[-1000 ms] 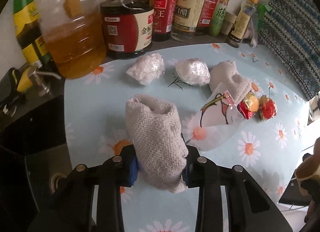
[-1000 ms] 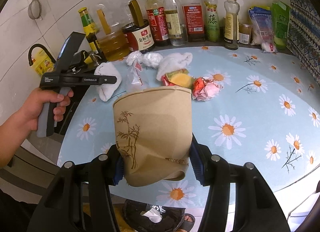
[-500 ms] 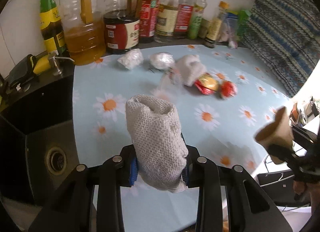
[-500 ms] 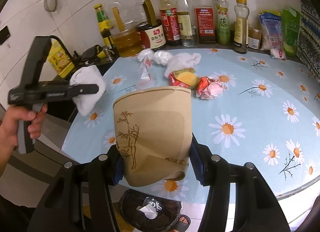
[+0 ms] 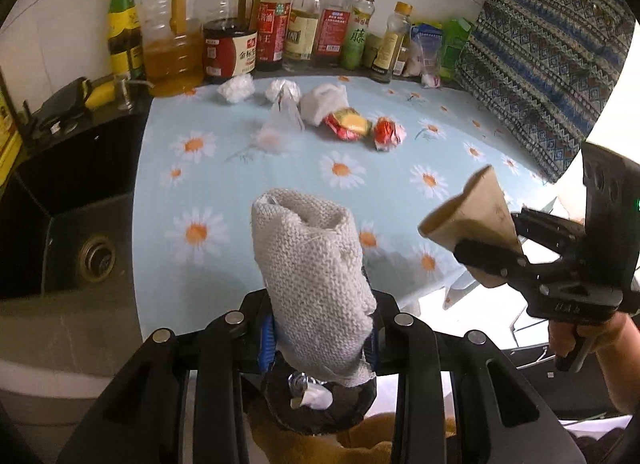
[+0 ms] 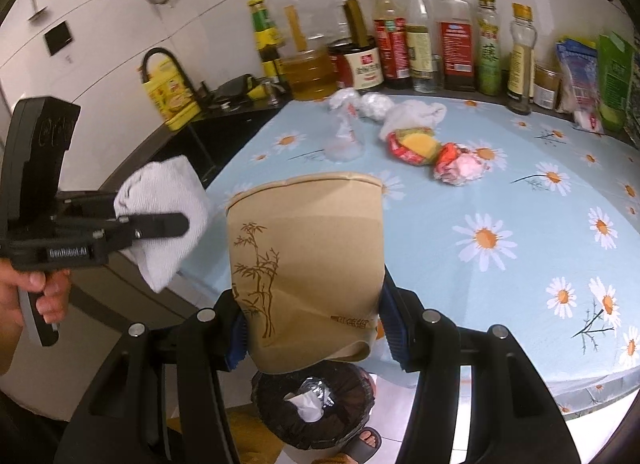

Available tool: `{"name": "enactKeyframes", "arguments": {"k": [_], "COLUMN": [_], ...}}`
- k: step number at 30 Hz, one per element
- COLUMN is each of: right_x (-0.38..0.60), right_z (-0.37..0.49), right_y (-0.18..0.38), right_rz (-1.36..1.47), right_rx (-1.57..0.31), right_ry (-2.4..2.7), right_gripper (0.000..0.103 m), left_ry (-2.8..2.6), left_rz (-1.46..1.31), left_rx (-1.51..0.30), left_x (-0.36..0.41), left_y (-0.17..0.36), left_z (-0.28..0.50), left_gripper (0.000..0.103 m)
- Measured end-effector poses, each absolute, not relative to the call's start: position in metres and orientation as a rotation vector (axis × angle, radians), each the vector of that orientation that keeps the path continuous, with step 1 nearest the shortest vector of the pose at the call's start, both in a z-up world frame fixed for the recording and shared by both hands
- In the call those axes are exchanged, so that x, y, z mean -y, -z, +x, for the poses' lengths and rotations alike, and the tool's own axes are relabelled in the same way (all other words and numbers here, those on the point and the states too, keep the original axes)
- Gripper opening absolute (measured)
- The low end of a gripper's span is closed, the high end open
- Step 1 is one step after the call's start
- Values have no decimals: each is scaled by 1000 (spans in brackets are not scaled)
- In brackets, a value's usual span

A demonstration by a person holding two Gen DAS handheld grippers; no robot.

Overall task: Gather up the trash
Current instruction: 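Lower both held items over the black bin and open both tools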

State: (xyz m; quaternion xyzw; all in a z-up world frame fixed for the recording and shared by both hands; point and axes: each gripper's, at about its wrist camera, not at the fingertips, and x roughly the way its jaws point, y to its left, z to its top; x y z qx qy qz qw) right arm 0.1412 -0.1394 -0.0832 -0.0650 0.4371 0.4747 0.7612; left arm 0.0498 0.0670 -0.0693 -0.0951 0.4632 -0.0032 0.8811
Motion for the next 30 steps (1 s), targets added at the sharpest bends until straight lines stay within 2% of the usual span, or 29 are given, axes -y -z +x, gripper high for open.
{"name": "enactKeyframes", "arguments": {"k": [14, 30], "right_x": [146, 146], "right_z": [96, 74], "right_y": [129, 227], "right_rz": [-180, -173], "right_rx": [-1052, -1308], "right_ry": [-1152, -1105], "right_gripper": [55, 55], "left_ry": [-73, -119], "left_rz": [-350, -467], "left_rx": [-1031, -1224], "left_x": [-42, -42], "left_y": [118, 221], "left_z": [-11, -31], "left_gripper": [32, 32]}}
